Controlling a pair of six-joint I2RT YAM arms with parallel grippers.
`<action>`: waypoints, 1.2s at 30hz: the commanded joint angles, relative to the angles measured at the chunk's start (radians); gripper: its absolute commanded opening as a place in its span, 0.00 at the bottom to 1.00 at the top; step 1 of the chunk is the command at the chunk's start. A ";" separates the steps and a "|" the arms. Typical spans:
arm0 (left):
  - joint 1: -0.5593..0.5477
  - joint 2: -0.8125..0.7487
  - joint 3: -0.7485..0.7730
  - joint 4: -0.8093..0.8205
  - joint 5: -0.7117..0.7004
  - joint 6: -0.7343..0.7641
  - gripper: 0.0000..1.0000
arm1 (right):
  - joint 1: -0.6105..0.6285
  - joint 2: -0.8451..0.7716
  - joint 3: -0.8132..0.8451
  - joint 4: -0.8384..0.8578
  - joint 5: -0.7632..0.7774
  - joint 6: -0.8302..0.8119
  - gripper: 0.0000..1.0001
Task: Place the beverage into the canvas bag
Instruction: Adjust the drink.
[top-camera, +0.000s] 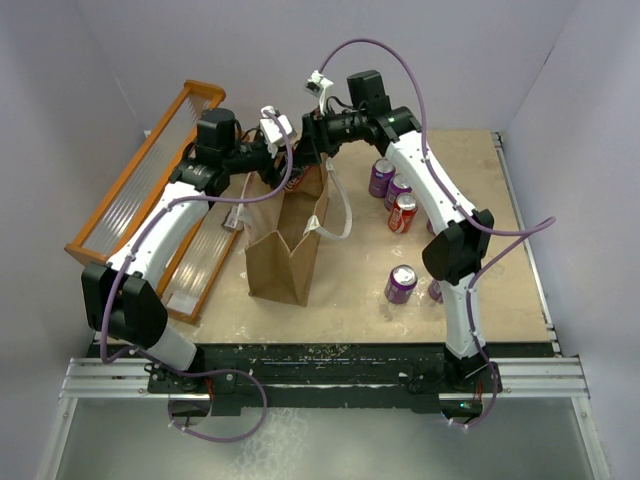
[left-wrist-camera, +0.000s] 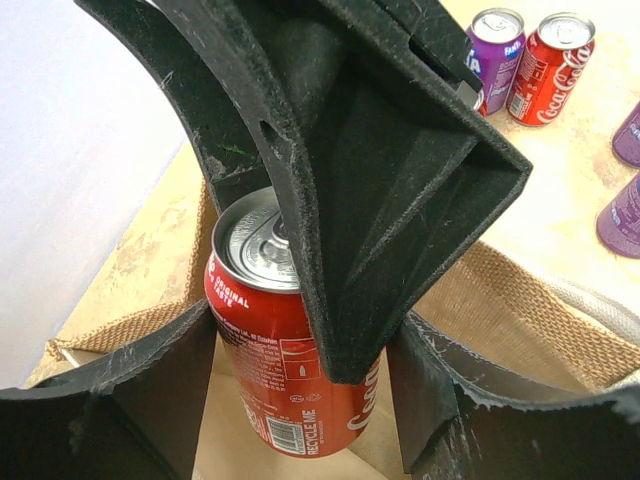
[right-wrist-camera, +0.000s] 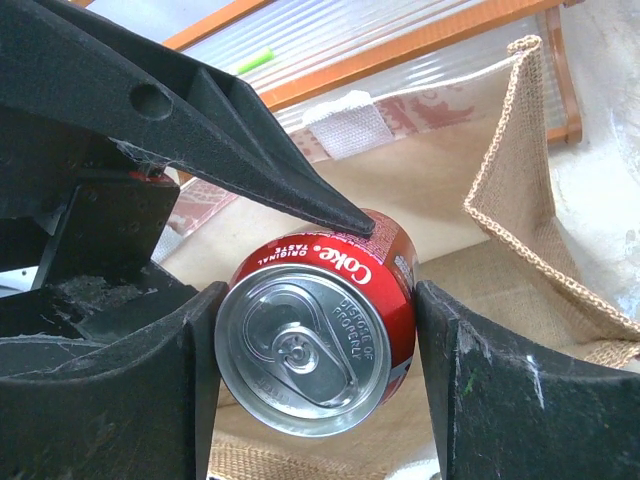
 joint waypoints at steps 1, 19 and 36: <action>-0.005 -0.091 0.013 0.054 0.050 0.042 0.35 | -0.012 -0.048 0.003 0.107 0.101 0.010 0.00; 0.125 -0.158 0.064 -0.081 0.072 -0.050 0.99 | -0.007 -0.075 -0.002 0.188 0.173 -0.046 0.00; 0.159 0.170 0.311 -0.411 -0.171 -0.427 0.73 | 0.059 -0.120 -0.035 0.102 0.230 -0.347 0.00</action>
